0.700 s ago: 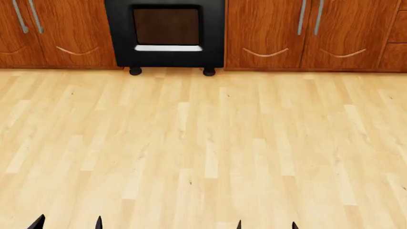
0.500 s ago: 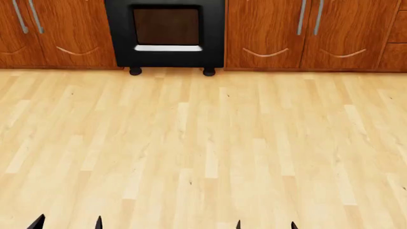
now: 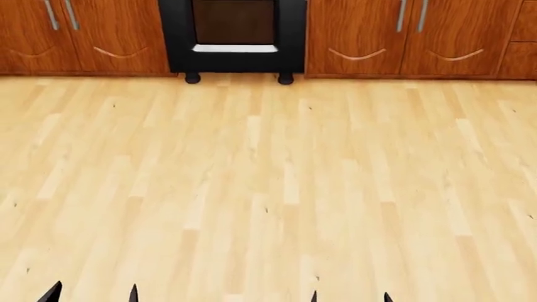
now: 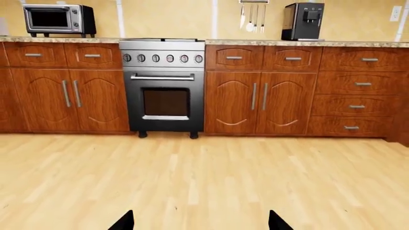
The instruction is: Place the cup inside the bowl on the dining table and move the bowl to any counter.
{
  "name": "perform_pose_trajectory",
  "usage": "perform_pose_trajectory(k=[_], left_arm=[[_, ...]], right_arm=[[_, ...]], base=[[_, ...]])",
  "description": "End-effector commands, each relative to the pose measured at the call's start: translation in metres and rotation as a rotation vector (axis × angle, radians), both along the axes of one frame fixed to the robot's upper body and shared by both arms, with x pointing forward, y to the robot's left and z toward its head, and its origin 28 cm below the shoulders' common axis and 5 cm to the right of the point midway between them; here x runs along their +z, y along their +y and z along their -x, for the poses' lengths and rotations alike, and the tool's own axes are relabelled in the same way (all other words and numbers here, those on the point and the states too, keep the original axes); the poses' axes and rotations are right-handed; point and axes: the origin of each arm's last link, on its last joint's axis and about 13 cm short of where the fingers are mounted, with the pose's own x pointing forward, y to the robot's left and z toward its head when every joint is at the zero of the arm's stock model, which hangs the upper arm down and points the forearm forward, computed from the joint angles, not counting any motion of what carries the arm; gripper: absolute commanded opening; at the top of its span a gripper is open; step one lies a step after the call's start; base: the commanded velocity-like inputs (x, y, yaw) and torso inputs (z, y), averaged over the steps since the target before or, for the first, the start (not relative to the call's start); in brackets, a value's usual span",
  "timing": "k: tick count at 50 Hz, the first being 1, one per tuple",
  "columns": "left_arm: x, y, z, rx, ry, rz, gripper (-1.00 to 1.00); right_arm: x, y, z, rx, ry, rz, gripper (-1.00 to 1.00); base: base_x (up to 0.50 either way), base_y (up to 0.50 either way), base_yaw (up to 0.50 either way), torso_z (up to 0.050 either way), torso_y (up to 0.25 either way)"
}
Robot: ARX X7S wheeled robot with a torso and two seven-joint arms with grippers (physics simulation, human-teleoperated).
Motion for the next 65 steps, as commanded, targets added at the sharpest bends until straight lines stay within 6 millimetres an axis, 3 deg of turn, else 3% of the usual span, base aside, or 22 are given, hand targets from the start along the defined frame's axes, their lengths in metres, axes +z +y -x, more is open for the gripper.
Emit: perform_pose_trajectory(k=[1,65], left_arm=[[-0.0007,0.0014,0.0007,0.002,0.004,-0.001,1.00],[0.0000,0.0035,0.0009,0.011,0.017,0.002,1.00]], right_arm=[[-0.0007,0.0003,0.0003,0.000,0.002,0.000,1.00],[-0.0020,0.0005,-0.0003,0.002,0.013,-0.008,1.00]], base=[[-0.50,0.25,0.00,0.000,0.000],[-0.50,0.09,0.00,0.000,0.000]])
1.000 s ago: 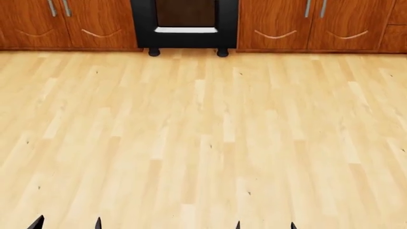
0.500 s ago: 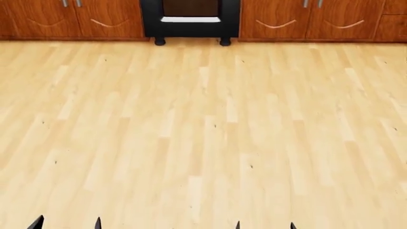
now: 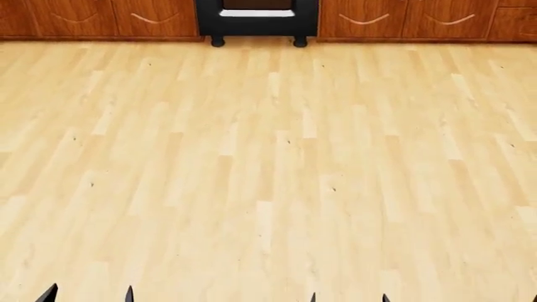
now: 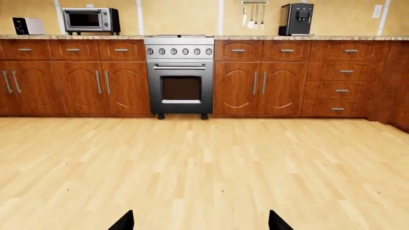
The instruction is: Place the cup inside the bowl on the dining table and move the bowl to any counter.
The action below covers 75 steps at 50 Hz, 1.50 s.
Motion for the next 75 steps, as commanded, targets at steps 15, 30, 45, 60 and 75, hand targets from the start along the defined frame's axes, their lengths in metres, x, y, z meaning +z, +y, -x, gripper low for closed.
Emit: perform_pose_trajectory(k=[15,30,45,60,75], left_arm=[[0.0006,0.0007,0.0003,0.003,-0.007,-0.005,1.00],[0.0007,0.0007,0.0004,0.000,-0.006,-0.007,1.00],[0.0011,0.0009,0.0008,-0.002,-0.006,-0.008,1.00],[0.0015,-0.0009,-0.0004,-0.005,-0.003,-0.008,1.00],[0.0011,0.0005,0.0003,-0.005,-0.003,-0.008,1.00]], right_arm=[[-0.0006,0.0008,0.0002,0.014,0.006,-0.002,1.00],[-0.0007,0.0011,0.0002,0.017,0.006,0.000,1.00],[-0.0003,0.0008,-0.0001,0.012,0.005,0.002,1.00],[-0.0007,0.0007,0.0000,0.012,0.008,0.005,1.00],[-0.0019,0.0013,-0.0007,0.015,0.012,0.011,1.00]], base=[[-0.50,0.06,0.00,0.000,0.000],[-0.50,0.06,0.00,0.000,0.000],[-0.50,0.06,0.00,0.000,0.000],[-0.50,0.06,0.00,0.000,0.000],[-0.50,0.06,0.00,0.000,0.000]])
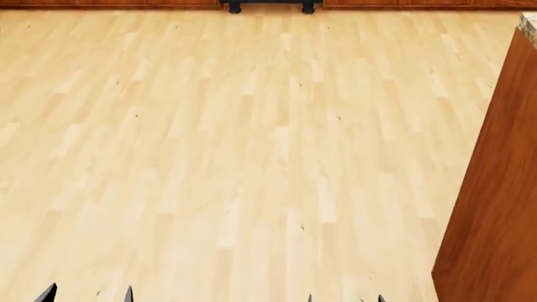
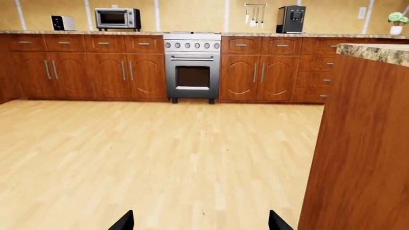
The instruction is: Place the cup inside the bowl on the dining table and move the bowl to any counter.
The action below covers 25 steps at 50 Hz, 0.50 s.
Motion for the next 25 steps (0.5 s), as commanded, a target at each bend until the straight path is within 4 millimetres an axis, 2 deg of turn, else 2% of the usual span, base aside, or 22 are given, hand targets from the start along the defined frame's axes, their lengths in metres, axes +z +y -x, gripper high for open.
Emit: perform_pose_trajectory(k=[1,25], left_arm=[[0.0000,-0.0004,-0.0005,-0.001,0.000,0.000,1.00],[-0.0001,0.0001,0.0004,-0.001,0.001,-0.001,1.00]], right_arm=[[-0.0005,0.0002,-0.0005,0.000,0.002,0.003,1.00],[-0.0005,-0.0004,-0.0005,-0.007,0.008,0.020,1.00]], base=[[-0.50,0.06,0.00,0.000,0.000],[-0.50,0.01,0.00,0.000,0.000]])
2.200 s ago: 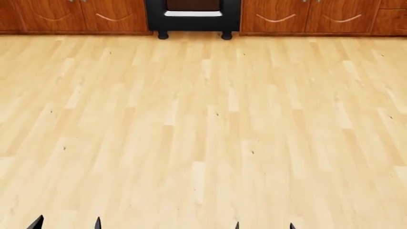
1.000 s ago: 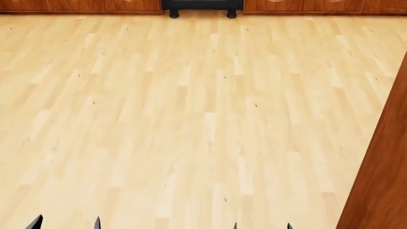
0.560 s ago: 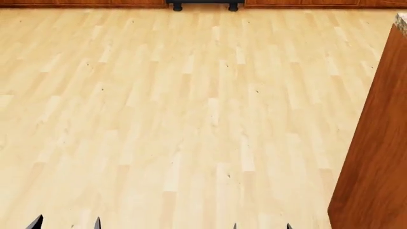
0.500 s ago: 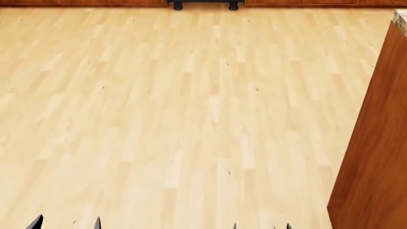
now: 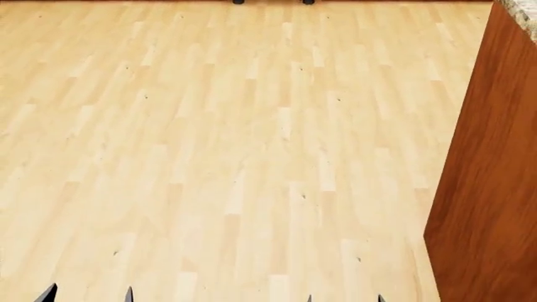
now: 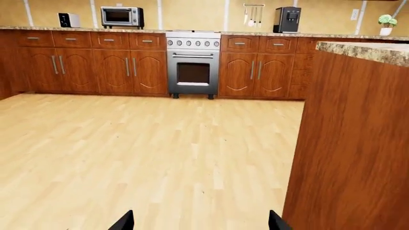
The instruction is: Place the cup inside the bowl on the dining table and move the bowl to any counter.
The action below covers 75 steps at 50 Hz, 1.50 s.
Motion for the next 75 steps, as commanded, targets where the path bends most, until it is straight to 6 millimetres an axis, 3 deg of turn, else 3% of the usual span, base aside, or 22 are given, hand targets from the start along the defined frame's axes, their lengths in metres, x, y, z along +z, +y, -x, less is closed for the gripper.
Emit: perform_pose_trajectory(k=[1,75], left_arm=[[0.0001,-0.0007,-0.0003,-0.001,0.001,-0.001,1.00],[0.0005,-0.0019,-0.0010,-0.009,0.005,-0.003,1.00]], right_arm=[[-0.0003,-0.0007,-0.0002,-0.004,0.004,0.009,1.00],[-0.0001,-0.0003,0.0002,0.012,-0.005,-0.005,1.00]], base=[[-0.50,-0.16,0.00,0.000,0.000],[-0.49,-0.35,0.00,0.000,0.000]])
